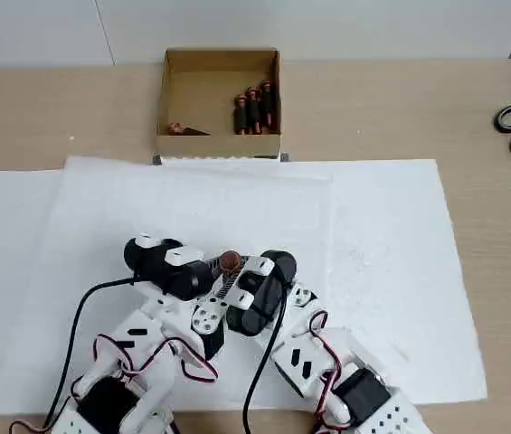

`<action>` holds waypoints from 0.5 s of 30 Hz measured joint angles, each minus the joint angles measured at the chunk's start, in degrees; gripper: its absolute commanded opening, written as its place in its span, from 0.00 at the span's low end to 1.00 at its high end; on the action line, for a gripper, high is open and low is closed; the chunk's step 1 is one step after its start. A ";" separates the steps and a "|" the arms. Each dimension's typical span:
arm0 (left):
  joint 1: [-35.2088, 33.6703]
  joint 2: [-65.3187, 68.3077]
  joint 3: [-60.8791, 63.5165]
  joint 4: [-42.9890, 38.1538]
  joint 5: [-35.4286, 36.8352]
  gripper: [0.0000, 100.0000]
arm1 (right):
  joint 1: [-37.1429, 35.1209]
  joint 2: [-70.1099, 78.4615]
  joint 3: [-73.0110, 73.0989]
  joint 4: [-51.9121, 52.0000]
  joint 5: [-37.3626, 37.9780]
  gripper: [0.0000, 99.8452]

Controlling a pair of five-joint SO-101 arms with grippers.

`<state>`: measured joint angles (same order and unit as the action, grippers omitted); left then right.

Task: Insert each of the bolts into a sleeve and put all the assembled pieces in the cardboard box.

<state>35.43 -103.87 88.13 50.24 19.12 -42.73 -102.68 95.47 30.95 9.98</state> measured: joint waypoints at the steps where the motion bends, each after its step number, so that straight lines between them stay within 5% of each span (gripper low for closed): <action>1: 0.00 0.00 0.00 0.00 0.00 0.01 | 0.00 0.00 0.00 0.00 0.00 0.00; 4: 0.00 0.00 0.00 0.00 0.00 0.02 | 0.00 0.00 0.00 0.00 0.62 0.00; 10: 0.18 0.00 0.00 0.00 0.00 0.20 | 0.18 0.00 0.00 0.00 1.76 0.00; 15: 0.62 -0.09 0.09 0.97 0.09 0.21 | 0.18 0.00 0.00 0.00 1.76 0.00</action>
<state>36.04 -103.96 88.22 51.21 19.21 -42.55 -102.68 95.47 30.95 11.74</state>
